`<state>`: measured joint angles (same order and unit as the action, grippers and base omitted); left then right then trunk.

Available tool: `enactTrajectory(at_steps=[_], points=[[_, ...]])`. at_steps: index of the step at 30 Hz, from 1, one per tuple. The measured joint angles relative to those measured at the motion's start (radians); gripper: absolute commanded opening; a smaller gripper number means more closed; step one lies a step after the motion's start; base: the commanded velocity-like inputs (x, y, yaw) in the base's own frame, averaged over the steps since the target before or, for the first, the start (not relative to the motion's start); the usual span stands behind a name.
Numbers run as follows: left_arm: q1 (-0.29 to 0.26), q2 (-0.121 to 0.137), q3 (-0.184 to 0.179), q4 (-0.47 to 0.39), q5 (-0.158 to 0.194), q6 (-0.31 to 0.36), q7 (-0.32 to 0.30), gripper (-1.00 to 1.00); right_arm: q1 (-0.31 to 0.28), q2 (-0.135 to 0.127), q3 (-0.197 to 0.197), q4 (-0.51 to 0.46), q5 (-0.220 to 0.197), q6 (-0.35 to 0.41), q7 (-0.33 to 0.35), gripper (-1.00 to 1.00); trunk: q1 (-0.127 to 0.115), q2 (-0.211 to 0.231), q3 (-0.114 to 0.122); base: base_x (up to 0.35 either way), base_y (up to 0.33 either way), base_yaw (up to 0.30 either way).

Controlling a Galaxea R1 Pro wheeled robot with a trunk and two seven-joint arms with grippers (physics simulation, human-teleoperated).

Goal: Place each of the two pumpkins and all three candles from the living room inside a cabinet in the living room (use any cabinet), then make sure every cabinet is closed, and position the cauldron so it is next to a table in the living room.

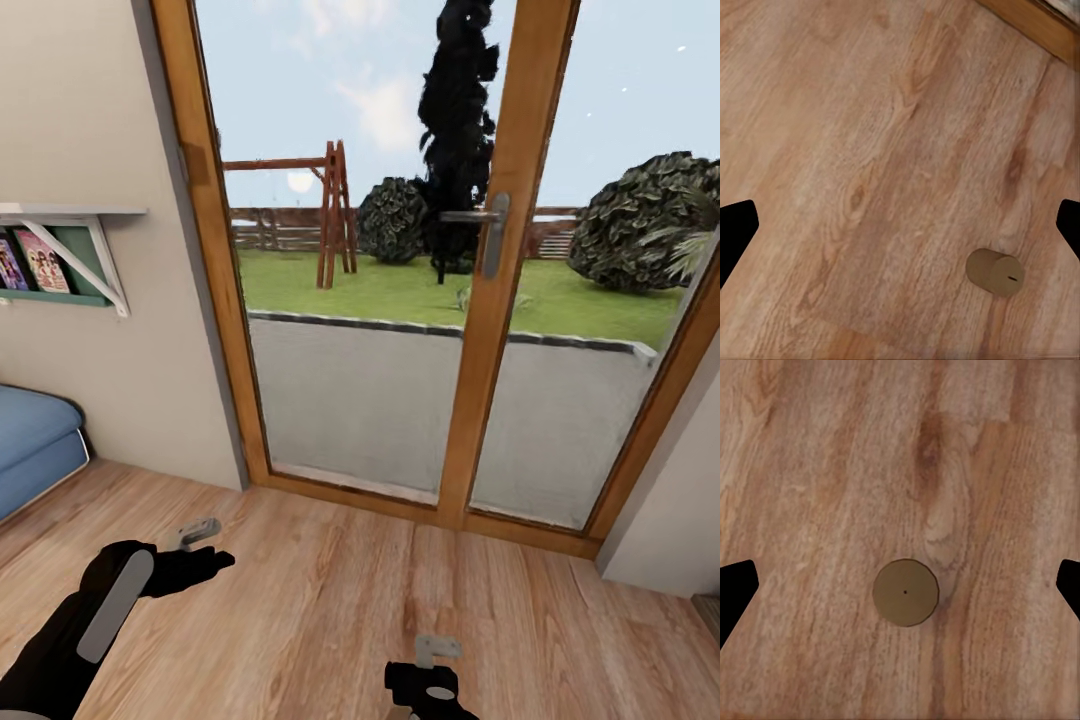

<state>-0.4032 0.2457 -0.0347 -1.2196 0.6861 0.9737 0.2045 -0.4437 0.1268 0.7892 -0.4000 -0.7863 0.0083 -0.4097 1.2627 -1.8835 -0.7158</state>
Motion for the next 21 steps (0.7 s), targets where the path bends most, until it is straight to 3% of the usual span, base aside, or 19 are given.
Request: enactTrajectory(at_steps=[5, 16, 21], points=[[0.000, -0.001, -0.010, -0.039, 0.001, 0.000, 0.000, 1.00, 0.000, 0.000, 0.001, -0.001, 0.001, -0.001, 0.001, 1.00, 0.000, 0.000, 0.000, 0.004, -0.003, 0.000], [0.000, 0.000, -0.007, -0.077, 0.002, 0.001, -0.002, 1.00, 0.000, -0.001, 0.001, -0.001, 0.002, -0.012, 0.004, 1.00, 0.042, -0.077, -0.034, 0.000, 0.000, 0.000], [0.025, 0.003, -0.006, -0.174, 0.004, 0.010, -0.008, 1.00, 0.000, 0.001, 0.001, -0.002, 0.005, -0.014, 0.004, 1.00, 0.061, -0.112, -0.050, 0.000, 0.000, 0.000]])
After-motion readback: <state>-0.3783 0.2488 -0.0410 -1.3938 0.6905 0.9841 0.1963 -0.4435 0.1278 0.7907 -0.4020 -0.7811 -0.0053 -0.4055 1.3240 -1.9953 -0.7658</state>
